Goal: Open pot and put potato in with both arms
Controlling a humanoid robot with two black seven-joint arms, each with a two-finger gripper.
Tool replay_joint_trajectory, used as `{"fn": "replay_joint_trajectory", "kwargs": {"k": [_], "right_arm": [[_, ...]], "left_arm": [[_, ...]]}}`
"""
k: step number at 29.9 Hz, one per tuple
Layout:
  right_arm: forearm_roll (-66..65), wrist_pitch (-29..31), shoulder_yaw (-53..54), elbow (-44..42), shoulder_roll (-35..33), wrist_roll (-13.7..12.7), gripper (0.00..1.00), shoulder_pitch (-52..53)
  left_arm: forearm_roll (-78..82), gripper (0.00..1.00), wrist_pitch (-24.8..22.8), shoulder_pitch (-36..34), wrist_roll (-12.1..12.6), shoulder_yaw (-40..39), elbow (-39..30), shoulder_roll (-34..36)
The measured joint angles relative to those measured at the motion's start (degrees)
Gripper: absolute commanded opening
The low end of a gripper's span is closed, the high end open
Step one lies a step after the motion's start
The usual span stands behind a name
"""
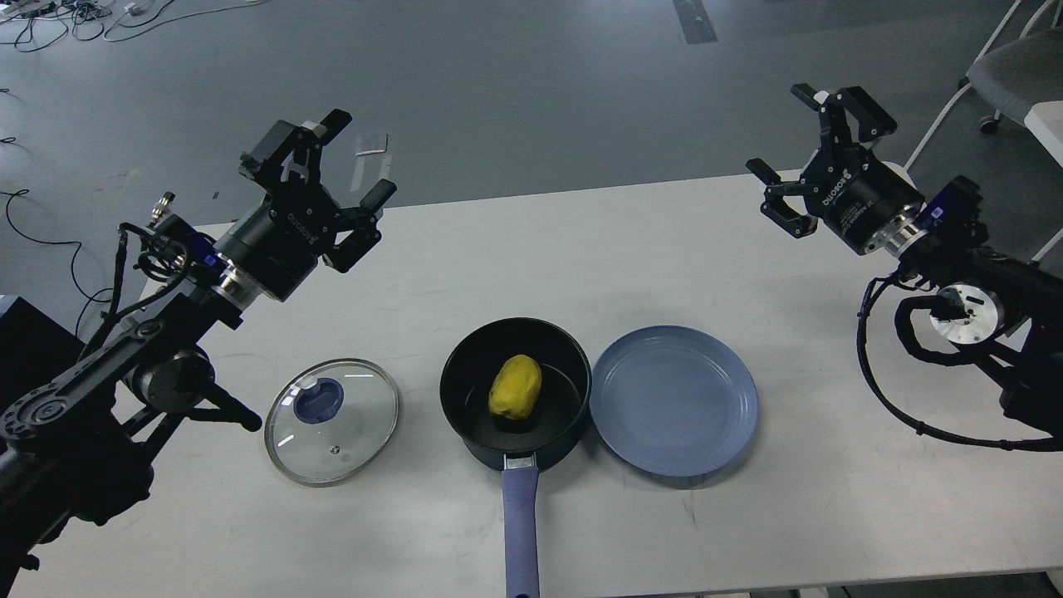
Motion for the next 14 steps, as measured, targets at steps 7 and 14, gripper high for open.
{"fn": "replay_joint_trajectory", "kwargs": {"k": [7, 14], "right_arm": [[-0.2, 0.0, -0.3, 0.0, 3.8, 0.1, 1.00, -3.5], [-0.3, 0.0, -0.4, 0.1, 4.7, 0.1, 1.00, -4.7]], "left_arm": [[-0.6, 0.98, -0.2, 2.3, 0.2, -1.8, 2.7, -1.9], [-0.6, 0.98, 0.0, 3.8, 0.3, -2.0, 2.7, -2.1]]}}
